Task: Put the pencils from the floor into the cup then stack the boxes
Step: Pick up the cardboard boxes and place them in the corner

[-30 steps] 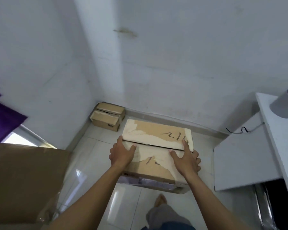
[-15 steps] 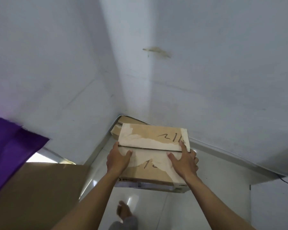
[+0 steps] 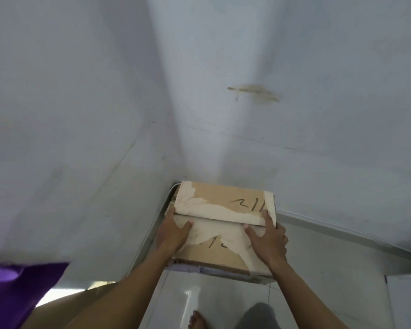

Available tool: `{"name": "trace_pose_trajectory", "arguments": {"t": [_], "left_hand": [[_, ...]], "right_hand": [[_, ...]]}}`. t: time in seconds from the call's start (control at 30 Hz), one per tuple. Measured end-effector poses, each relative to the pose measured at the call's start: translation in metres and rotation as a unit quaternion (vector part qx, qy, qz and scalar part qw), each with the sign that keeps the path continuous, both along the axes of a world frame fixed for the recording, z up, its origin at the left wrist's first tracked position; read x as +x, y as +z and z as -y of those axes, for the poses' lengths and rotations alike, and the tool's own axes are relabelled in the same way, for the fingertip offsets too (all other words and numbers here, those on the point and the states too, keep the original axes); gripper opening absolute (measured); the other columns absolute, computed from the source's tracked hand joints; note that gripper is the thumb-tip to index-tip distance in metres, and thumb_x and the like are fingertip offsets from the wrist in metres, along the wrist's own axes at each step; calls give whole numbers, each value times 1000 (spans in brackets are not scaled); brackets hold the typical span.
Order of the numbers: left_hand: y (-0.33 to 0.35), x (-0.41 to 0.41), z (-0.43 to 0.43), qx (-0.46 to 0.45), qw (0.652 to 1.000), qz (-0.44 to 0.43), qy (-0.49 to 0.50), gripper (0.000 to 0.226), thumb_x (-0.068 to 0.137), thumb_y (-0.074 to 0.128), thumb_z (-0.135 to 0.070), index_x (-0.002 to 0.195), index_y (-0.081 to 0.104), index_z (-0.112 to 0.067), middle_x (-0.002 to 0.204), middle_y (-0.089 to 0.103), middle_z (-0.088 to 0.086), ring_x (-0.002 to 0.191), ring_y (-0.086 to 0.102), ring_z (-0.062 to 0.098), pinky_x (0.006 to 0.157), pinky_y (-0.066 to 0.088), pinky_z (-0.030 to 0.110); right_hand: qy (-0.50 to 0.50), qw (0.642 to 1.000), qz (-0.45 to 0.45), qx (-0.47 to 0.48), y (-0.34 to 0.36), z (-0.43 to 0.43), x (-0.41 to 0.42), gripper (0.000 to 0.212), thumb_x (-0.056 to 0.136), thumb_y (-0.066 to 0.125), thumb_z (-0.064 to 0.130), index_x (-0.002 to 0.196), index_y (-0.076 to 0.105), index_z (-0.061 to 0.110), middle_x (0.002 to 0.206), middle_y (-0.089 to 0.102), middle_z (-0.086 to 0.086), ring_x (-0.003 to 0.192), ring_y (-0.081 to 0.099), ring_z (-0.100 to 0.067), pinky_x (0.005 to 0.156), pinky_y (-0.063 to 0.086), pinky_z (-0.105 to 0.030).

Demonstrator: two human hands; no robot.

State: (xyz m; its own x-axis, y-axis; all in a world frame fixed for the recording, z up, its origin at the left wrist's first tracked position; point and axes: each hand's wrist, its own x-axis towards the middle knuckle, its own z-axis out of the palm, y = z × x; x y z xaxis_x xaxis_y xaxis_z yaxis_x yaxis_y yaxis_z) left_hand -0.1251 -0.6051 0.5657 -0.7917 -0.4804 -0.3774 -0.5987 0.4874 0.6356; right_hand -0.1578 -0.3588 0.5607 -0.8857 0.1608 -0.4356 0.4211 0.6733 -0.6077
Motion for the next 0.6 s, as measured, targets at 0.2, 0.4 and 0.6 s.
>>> {"name": "trace_pose_trajectory", "arguments": {"t": [0.2, 0.4, 0.6], "left_hand": [[-27, -56, 42, 15, 999, 24, -18, 79, 84, 66, -41, 149, 25, -20, 148, 42, 5, 132, 43, 28, 105, 36, 35], [-59, -116, 79, 22, 998, 63, -20, 85, 83, 68, -40, 150, 21, -17, 152, 36, 6, 136, 39, 28, 107, 33, 36], [-105, -177, 111, 42, 995, 81, -42, 91, 81, 71, -38, 151, 18, -17, 153, 32, 5, 137, 36, 27, 109, 32, 35]], "right_hand": [[4, 999, 33, -3, -22, 35, -57, 79, 86, 59, 56, 152, 19, 36, 148, 26, -14, 133, 29, -39, 105, 33, -51], [32, 998, 57, -13, -55, 73, -127, 78, 87, 58, 54, 152, 18, 38, 149, 21, -13, 134, 27, -37, 108, 31, -50], [74, 994, 79, -5, -102, 96, -179, 80, 85, 64, 52, 151, 19, 40, 150, 15, -14, 132, 35, -41, 109, 37, -47]]}}
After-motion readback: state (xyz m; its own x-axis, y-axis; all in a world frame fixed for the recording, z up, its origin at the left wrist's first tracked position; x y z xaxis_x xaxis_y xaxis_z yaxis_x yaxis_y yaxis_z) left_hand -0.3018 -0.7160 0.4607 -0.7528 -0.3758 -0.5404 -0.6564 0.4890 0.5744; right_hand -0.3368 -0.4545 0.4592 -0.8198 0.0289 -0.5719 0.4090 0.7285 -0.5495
